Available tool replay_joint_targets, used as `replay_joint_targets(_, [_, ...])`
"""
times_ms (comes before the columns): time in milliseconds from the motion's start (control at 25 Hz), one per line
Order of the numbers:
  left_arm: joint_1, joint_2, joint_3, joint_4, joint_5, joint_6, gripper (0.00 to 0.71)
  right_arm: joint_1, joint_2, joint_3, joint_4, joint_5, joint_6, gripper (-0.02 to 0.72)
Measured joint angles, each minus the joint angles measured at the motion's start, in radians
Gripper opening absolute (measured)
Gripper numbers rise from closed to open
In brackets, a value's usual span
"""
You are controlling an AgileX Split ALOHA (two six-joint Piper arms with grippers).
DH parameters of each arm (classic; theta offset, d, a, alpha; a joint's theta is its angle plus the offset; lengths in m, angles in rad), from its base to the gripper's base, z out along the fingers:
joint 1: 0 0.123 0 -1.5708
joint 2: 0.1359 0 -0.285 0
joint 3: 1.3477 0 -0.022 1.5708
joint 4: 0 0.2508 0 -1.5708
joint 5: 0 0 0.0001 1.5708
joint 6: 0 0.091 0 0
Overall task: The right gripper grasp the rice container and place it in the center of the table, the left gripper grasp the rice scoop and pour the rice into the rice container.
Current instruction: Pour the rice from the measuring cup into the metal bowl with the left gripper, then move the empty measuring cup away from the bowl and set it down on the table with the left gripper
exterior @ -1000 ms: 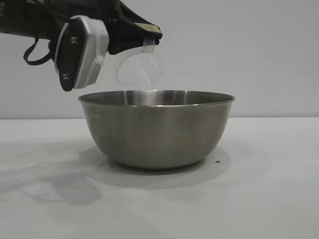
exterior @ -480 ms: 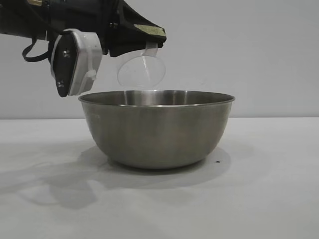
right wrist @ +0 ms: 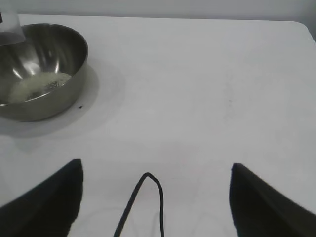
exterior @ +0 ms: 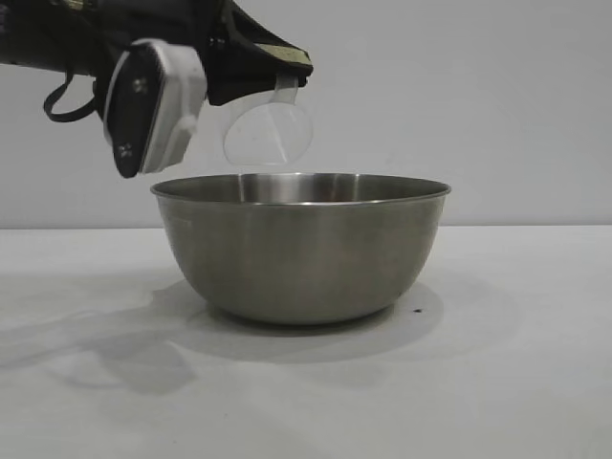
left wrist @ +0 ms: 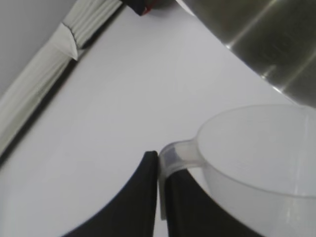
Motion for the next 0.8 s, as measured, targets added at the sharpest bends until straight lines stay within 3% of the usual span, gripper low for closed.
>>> replay_joint_targets(480, [0.000,0.000,0.000,-0.450,0.000,-0.770,0.000,0.000,0.000,0.000,0.000,0.000,0.000,0.545])
replay_joint_targets(800, [-0.002,0.000,0.000,-0.763,0.000,-1.151,0.000,0.000,0.000,0.000,0.000,0.000,0.000,0.545])
